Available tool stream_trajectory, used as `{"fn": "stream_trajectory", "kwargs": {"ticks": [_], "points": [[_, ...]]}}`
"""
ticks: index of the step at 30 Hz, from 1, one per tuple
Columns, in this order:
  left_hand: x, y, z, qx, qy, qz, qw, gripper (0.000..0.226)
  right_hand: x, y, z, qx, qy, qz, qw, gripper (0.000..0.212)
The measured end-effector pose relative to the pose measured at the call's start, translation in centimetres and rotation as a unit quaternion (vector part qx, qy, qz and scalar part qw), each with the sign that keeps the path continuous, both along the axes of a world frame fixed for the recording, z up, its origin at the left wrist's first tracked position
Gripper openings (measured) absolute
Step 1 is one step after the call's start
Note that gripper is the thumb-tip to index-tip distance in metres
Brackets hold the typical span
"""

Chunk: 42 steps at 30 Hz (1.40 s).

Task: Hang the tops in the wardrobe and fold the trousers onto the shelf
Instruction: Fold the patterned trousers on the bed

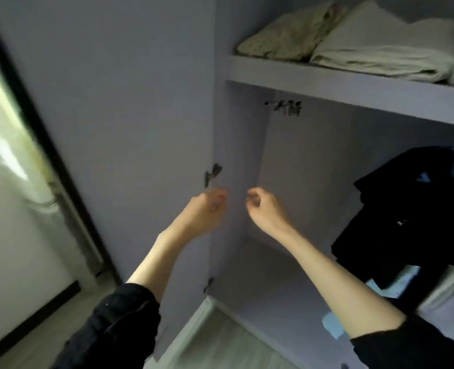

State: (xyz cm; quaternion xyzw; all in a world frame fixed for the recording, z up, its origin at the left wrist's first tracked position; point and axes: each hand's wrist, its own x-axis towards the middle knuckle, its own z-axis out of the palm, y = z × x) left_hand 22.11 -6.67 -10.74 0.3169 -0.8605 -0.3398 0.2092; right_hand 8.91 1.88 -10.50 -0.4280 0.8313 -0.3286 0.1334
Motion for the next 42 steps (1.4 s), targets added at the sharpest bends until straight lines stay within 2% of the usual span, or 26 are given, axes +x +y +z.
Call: {"fn": "stream_trajectory", "kwargs": {"ticks": [3, 8, 11, 13, 18, 23, 30, 34, 37, 40, 42], "points": [[7.0, 1.8, -4.8, 0.069, -0.015, 0.106, 0.992, 0.032, 5.9, -1.0, -5.2, 0.074, -0.038, 0.119, 0.989, 0.035], [18.1, 6.4, -10.8, 0.157, -0.022, 0.259, 0.953, 0.030, 15.8, -0.3, -11.6, 0.156, -0.059, 0.290, 0.942, 0.033], [26.1, 9.4, -13.6, 0.187, -0.023, 0.367, 0.911, 0.030, 23.5, -1.0, -13.9, 0.207, -0.061, 0.395, 0.893, 0.033], [28.7, 10.1, -14.4, 0.206, -0.024, 0.402, 0.892, 0.030, 26.2, -1.4, -14.4, 0.210, -0.065, 0.422, 0.880, 0.033], [38.2, 10.3, -16.1, 0.223, 0.019, 0.523, 0.823, 0.030, 37.4, -5.1, -15.1, 0.224, -0.028, 0.559, 0.798, 0.033], [48.0, 6.5, -17.8, 0.226, 0.081, 0.613, 0.753, 0.030, 48.8, -11.8, -16.0, 0.218, -0.003, 0.637, 0.739, 0.033], [63.2, 0.5, -16.4, 0.207, 0.115, 0.708, 0.665, 0.030, 66.2, -19.8, -15.0, 0.222, 0.021, 0.724, 0.653, 0.034], [70.3, -1.1, -16.8, 0.233, 0.142, 0.743, 0.612, 0.030, 75.3, -23.5, -14.8, 0.237, 0.027, 0.765, 0.599, 0.033], [75.2, -1.7, -18.1, 0.248, 0.154, 0.777, 0.558, 0.028, 82.5, -26.4, -15.4, 0.233, 0.051, 0.805, 0.544, 0.033], [81.0, -2.7, -19.2, 0.216, 0.168, 0.837, 0.475, 0.028, 91.2, -29.0, -16.3, 0.229, 0.070, 0.851, 0.467, 0.033], [85.3, -3.7, -19.1, 0.182, 0.187, 0.875, 0.408, 0.028, 97.4, -30.2, -16.5, 0.229, 0.077, 0.876, 0.417, 0.033]]}}
